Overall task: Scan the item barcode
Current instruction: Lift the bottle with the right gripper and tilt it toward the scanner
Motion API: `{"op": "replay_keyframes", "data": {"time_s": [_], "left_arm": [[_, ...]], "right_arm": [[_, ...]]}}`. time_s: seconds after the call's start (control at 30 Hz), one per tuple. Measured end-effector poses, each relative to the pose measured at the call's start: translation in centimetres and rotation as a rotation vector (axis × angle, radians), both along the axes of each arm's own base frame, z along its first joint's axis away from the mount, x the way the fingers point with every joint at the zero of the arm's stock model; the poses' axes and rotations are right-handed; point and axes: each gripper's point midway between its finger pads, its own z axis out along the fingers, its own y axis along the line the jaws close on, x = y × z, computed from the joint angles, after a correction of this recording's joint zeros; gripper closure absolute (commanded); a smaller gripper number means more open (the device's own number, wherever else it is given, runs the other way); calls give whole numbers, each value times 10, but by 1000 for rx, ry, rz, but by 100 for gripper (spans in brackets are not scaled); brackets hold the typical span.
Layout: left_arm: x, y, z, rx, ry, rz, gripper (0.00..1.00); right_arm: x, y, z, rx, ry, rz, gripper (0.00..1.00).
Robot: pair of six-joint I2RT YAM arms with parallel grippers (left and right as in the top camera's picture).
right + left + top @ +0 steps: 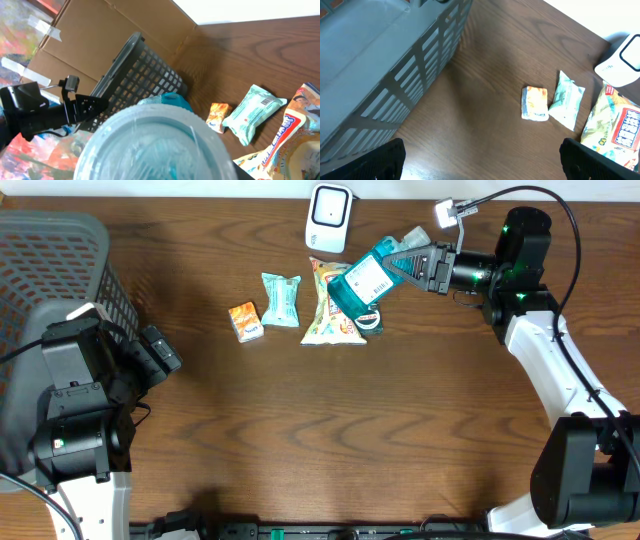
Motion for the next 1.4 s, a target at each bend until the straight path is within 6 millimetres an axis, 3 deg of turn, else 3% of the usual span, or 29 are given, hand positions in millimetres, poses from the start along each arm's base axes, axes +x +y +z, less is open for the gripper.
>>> {"op": "replay_keyframes", "data": {"time_s": [0.77, 1.1, 1.27, 1.4], "left_arm": [[0, 0, 0, 0, 0, 0, 2], [0, 0, 0, 0, 0, 0, 2], [0, 0, 0, 0, 0, 0, 3], [0, 0, 0, 0, 0, 0, 2]], "right_arm": [[4, 7, -2, -13, 10, -30, 99], [14, 13, -7, -75, -113, -79, 99], [36, -5, -20, -158, -132, -219, 99], [58, -34, -51, -320, -105, -395, 99]]}}
